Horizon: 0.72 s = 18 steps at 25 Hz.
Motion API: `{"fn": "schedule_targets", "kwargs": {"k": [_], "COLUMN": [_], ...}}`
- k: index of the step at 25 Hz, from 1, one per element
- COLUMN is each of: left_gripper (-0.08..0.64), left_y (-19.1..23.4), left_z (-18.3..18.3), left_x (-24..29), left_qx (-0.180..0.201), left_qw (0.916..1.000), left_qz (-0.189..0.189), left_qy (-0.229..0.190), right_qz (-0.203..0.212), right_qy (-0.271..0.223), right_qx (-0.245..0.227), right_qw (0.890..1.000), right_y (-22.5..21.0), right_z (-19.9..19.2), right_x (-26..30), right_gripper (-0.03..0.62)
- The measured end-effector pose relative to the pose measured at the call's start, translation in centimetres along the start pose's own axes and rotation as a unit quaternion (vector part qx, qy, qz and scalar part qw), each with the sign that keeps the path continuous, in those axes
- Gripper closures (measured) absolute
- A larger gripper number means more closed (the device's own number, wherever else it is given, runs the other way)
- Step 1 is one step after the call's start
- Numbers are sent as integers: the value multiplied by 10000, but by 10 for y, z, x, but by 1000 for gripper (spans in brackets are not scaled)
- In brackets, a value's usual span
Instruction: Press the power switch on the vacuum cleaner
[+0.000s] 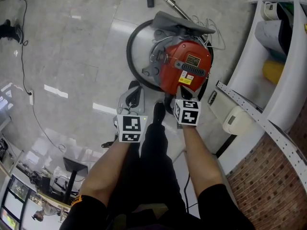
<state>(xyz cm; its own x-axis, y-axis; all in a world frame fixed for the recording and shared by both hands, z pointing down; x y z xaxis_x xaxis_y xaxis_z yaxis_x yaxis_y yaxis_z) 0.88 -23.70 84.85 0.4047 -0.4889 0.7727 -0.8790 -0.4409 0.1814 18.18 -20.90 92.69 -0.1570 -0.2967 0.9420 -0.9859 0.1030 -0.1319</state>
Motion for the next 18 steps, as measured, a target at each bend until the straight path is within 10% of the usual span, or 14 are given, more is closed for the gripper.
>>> {"fn": "schedule_targets", "kwargs": {"k": [18], "left_gripper": [546], "left_y": [6], "left_z": [47], "left_x": [-31], "left_qx": [-171], "left_qw": [9991], "left_qz": [133], "left_qy": [-364], "right_qz": [173], "right_qy": [-378], "right_qx": [-137], "right_qw": [9990], "right_y": [25], "right_z": [23], "right_x": [-46], "right_gripper": [601]}}
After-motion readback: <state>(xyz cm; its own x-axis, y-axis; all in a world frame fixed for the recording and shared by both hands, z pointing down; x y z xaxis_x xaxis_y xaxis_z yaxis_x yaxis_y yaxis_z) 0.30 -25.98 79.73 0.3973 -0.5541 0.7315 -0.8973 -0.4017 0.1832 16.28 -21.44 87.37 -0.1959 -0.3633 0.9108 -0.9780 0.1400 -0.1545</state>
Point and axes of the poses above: the fingertips, and each gripper's own axes: x forward along the fingers, y to its left, z out of its top, the point moved 1 cm from there along -x, backward along the fingers, and after that the axes turned 2 degrees about y, right-handed, at the moved point
